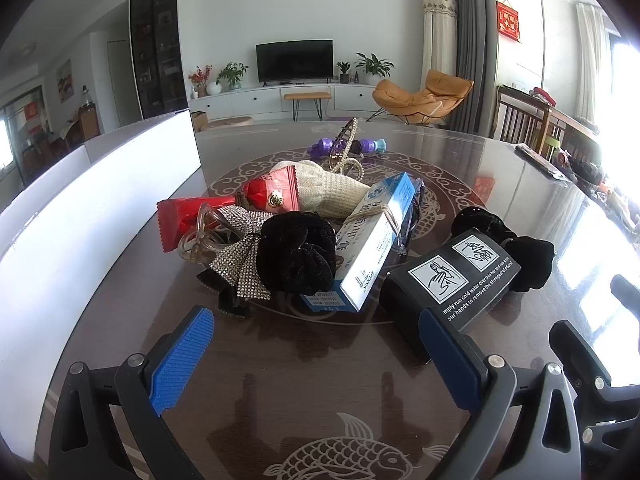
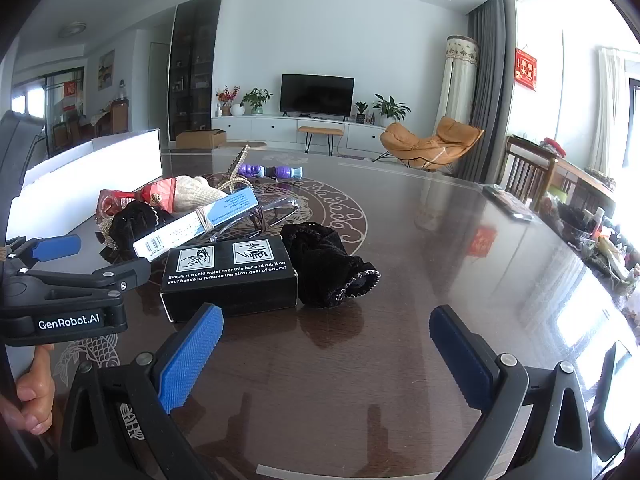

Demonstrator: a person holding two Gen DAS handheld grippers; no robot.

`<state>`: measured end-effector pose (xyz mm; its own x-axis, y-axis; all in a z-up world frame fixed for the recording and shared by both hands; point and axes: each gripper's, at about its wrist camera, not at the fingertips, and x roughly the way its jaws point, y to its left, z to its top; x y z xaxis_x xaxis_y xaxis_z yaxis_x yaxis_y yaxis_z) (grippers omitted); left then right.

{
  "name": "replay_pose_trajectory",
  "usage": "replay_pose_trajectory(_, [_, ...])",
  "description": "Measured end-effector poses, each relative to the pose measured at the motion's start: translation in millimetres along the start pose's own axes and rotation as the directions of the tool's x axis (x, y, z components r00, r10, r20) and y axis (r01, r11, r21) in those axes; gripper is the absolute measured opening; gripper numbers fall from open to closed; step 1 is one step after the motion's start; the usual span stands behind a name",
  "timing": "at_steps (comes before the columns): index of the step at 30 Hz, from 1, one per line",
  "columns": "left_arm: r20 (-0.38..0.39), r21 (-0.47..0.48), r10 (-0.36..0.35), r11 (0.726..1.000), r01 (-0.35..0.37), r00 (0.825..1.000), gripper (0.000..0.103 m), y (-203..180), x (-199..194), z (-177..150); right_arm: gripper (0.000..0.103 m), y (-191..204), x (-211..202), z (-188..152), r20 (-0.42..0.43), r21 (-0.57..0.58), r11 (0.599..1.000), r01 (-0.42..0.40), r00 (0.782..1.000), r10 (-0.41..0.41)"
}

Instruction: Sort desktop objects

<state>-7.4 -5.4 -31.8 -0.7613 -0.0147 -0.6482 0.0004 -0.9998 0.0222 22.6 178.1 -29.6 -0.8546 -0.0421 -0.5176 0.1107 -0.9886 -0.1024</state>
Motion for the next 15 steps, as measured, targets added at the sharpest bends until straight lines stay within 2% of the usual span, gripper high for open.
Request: replay_pose_trajectory(15, [-0.003, 0.004, 0.001, 1.000, -0.001, 1.000, 0.103, 0.3, 2.0, -0.7, 0.103, -0.3, 0.4, -0.6, 0.000, -0.001, 1.000, -0.003, 1.000, 0.003])
